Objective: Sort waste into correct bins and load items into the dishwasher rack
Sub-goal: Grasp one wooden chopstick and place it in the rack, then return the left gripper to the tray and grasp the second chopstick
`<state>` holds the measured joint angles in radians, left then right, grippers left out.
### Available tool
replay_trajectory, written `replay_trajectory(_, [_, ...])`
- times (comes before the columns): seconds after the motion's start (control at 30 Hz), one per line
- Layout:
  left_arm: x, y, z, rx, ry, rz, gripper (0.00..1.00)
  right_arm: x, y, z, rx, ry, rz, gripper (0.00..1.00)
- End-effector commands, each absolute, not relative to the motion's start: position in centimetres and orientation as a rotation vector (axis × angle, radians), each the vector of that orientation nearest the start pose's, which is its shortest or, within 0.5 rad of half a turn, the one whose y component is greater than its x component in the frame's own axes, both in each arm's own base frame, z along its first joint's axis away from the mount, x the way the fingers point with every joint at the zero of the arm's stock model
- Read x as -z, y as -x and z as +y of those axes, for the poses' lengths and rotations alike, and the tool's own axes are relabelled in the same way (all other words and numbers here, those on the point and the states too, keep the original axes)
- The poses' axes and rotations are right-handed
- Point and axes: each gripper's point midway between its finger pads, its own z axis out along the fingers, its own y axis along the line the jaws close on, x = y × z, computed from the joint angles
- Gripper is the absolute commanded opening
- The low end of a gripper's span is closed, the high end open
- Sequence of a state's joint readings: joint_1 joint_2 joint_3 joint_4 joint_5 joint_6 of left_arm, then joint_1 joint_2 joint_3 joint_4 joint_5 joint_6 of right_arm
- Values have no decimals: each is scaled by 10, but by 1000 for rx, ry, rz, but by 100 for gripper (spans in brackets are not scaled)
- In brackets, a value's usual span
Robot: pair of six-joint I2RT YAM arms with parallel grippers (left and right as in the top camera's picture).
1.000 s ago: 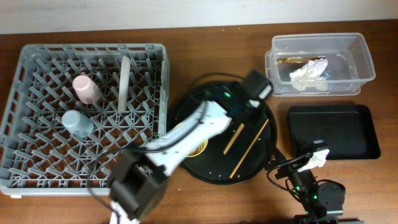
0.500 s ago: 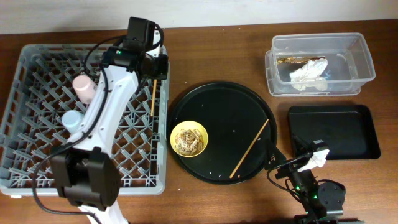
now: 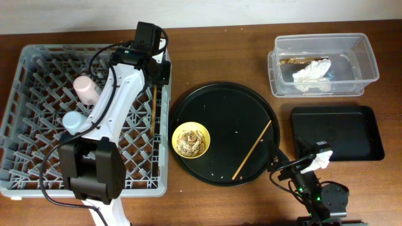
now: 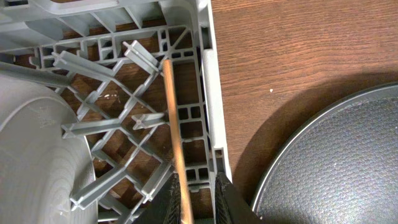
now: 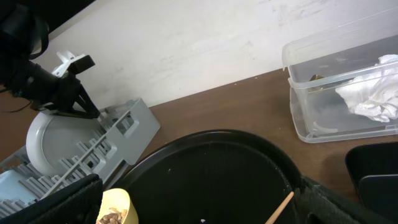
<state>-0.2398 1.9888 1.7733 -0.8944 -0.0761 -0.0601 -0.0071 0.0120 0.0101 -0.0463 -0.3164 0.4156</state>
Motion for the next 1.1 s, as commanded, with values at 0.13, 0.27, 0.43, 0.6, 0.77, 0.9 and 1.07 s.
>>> replay_trajectory(0.13, [-178, -474, -127, 160, -261, 2630, 22, -162, -238, 52, -578, -100, 1650, 99])
replay_trajectory(0.27, [-222, -419, -214, 657, -493, 2620, 28, -162, -238, 52, -578, -100, 1650, 99])
replay_trajectory(0.43, [-181, -329, -298, 733, -836, 2746, 28, -162, -238, 52, -578, -100, 1650, 99])
replay_trajectory(0.6, [-126, -261, -357, 758, -1129, 2713, 28, -162, -238, 52, -578, -100, 1650, 99])
replay_trajectory(0.77, [-91, -229, -377, 555, -1287, 2636, 29, -162, -238, 52, -578, -101, 1650, 99])
replay_trajectory(0.9, [-66, -239, -375, 254, -1306, 2578, 33, -162, -238, 52, -578, -100, 1650, 99])
replay_trajectory(1.07, [-32, -247, -371, 205, -1304, 2631, 33, -162, -238, 52, -578, -100, 1650, 99])
